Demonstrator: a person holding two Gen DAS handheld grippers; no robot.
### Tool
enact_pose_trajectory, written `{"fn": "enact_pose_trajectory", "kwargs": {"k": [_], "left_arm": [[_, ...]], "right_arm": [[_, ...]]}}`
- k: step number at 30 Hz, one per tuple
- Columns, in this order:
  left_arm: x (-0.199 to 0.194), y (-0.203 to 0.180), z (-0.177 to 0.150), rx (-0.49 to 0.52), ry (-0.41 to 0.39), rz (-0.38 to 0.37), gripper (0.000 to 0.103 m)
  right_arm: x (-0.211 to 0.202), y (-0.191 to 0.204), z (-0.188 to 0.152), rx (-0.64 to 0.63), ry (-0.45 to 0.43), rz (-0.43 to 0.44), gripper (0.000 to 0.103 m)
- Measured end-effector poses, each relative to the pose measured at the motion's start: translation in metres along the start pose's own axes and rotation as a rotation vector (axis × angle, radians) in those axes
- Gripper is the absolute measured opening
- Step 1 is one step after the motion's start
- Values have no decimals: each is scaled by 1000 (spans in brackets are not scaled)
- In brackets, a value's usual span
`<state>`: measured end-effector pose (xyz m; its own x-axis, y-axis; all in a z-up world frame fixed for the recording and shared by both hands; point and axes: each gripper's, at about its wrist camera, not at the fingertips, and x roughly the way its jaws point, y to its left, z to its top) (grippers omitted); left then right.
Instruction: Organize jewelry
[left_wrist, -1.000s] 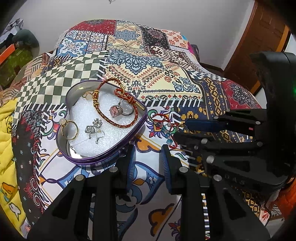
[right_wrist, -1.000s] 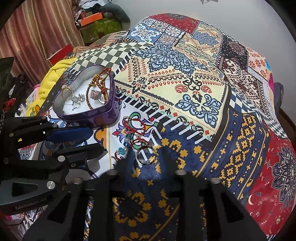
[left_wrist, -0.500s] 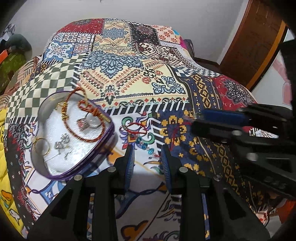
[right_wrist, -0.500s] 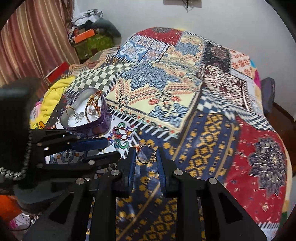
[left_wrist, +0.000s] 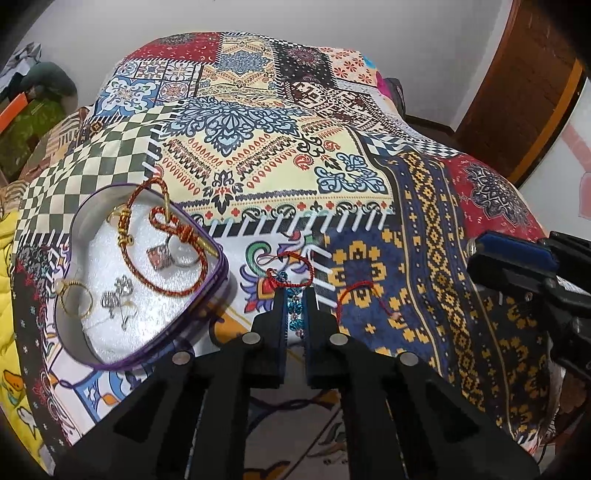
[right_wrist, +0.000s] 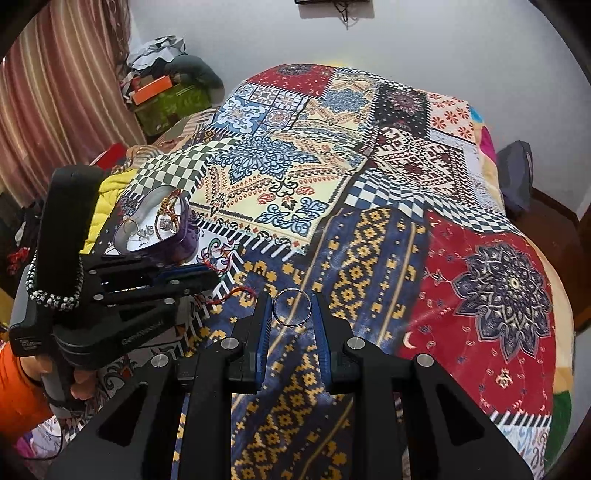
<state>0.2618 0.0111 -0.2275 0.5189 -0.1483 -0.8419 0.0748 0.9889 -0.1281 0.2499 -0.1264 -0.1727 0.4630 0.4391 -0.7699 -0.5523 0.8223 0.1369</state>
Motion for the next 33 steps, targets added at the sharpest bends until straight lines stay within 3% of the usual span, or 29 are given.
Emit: {"fn": "enact_pose_trajectory", "kwargs": {"k": [16, 24, 33], "left_arm": [[-102, -5, 0, 21, -213, 19, 6], [-150, 11, 3, -9, -318, 38, 6], [-178, 36, 5, -26, -388, 78, 6]], "right_arm": [[-47, 25, 19, -30, -103, -18, 20], [-63, 49, 37, -61, -164, -4, 20], [-56, 74, 54, -88, -190, 35, 20]]}}
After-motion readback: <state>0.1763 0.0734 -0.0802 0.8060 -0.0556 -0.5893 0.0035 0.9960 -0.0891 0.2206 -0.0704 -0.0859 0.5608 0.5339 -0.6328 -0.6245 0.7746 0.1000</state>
